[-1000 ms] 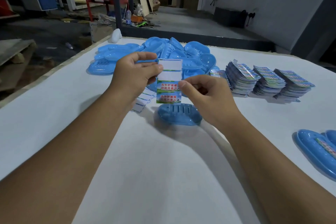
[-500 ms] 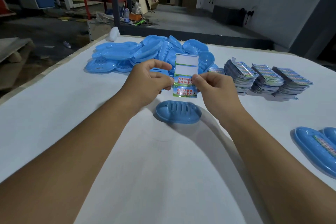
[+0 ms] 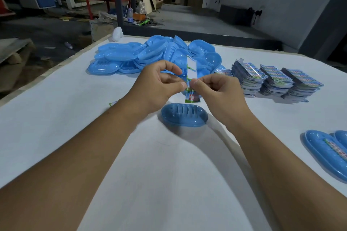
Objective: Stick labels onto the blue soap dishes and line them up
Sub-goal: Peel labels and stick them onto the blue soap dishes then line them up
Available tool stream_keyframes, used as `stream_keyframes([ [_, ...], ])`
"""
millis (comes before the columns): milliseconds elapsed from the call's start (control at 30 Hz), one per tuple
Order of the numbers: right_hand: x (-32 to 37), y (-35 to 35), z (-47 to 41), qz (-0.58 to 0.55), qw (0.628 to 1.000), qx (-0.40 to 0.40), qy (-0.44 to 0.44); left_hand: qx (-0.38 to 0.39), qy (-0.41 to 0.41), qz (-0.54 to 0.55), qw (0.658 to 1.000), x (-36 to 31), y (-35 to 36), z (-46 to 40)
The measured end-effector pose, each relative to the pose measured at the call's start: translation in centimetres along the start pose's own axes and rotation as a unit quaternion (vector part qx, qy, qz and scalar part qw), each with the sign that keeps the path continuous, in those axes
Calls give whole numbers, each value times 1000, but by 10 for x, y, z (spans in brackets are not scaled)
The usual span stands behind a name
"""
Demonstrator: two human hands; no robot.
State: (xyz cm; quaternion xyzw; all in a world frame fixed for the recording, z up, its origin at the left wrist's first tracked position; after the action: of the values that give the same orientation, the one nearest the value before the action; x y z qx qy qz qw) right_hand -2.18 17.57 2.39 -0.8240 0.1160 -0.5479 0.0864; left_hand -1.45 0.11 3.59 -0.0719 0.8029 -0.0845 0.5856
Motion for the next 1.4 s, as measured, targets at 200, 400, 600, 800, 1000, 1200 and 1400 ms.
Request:
stream_keyframes([
  [200,8,5,3,3,999,39,-10,-5,17,-13,1000,-1,1,0],
  [400,5,3,2,23,999,24,-13,-24,7,-38,999,1,1,0],
  [600,2,-1,1,-2,1000,3,29,-56,-28,-53,997,4,-1,-2],
  [800,0,-4,-1,-66,993,-16,94,-78,-76,-36,993,7,-4,-3],
  [1000,-6,-10,-5,-114,975,-49,184,-100,-136,-19,985,8,-8,-3],
  [1200,-12,-15,-8,-184,953,-83,226,-126,-142,-72,979,15,-15,-8],
  [1400,-15,-19,-9,-191,946,-111,239,-124,-132,-187,965,21,-28,-14],
])
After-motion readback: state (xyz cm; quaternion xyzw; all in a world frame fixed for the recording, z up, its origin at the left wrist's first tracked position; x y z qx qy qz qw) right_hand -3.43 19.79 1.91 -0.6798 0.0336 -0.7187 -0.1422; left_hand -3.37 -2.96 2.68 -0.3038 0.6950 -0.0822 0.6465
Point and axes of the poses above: each hand's wrist, its own z-axis away from the middle knuckle, its own y-axis out of the palm, x = y × z, the point moved 3 cm from there along -z, towards the middle knuckle, and after that the axes turned 1 degree about y, right-handed, at the moved point
